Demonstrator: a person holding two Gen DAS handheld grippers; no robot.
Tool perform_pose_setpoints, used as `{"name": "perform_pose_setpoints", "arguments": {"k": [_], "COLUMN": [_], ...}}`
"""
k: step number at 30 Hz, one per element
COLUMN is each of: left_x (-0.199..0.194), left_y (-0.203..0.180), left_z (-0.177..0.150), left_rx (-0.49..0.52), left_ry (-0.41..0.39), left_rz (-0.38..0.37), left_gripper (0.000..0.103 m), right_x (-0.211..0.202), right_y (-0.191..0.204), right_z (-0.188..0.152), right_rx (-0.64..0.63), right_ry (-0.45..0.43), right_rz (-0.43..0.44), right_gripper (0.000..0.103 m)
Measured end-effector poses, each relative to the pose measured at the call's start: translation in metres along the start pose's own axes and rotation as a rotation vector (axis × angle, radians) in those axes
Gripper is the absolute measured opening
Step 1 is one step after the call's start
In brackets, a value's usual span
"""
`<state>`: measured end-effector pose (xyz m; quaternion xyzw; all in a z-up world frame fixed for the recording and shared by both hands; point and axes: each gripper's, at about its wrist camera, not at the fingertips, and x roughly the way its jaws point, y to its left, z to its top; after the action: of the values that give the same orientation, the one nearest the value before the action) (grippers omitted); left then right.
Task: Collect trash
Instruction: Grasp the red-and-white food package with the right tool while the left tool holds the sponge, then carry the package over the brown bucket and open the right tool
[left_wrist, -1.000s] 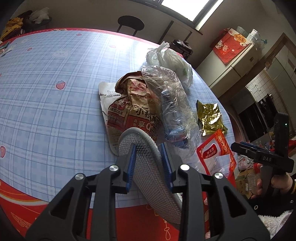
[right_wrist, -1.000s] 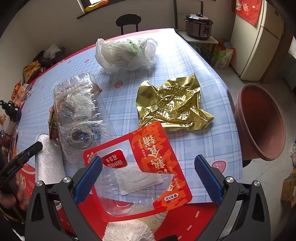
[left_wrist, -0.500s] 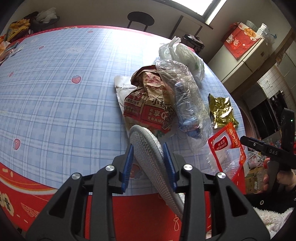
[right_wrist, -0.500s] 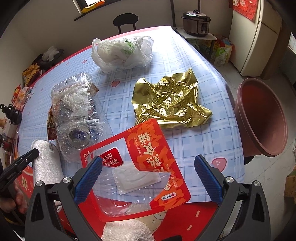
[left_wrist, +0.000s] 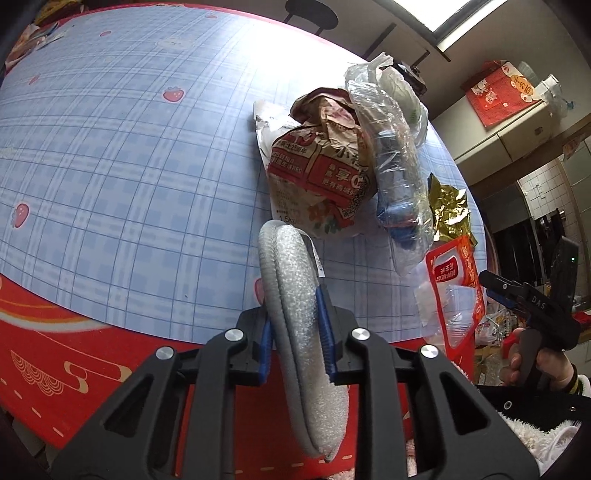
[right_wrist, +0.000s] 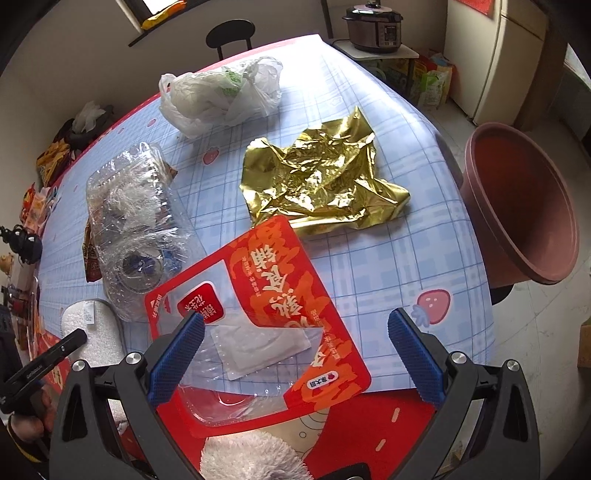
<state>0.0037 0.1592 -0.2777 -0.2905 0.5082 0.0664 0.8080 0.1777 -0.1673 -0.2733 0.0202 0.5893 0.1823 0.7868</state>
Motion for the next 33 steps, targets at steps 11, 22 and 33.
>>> {"name": "perform_pose_setpoints", "arguments": {"k": [11, 22, 33], "left_x": [-0.033, -0.049, -0.062], "left_y": [-0.012, -0.038, -0.057], "left_z": [0.007, 0.015, 0.021], "left_rx": [0.078, 0.164, 0.228], "left_ry": [-0.106, -0.175, -0.232], "left_rz": [-0.010, -0.065, -0.108], "left_gripper": [0.022, 0.021, 0.022], "right_x": [0.028, -0.001, -0.057], "right_y": [0.008, 0.005, 0.004], "right_z": [-0.018, -0.016, -0.010], "right_rx": [-0.123, -0.149, -0.176], "right_ry": [0.082, -0.007, -0.192], "right_rz": [-0.057, -0.014, 0.016], "right_gripper": [0.077, 0.032, 0.022]}}
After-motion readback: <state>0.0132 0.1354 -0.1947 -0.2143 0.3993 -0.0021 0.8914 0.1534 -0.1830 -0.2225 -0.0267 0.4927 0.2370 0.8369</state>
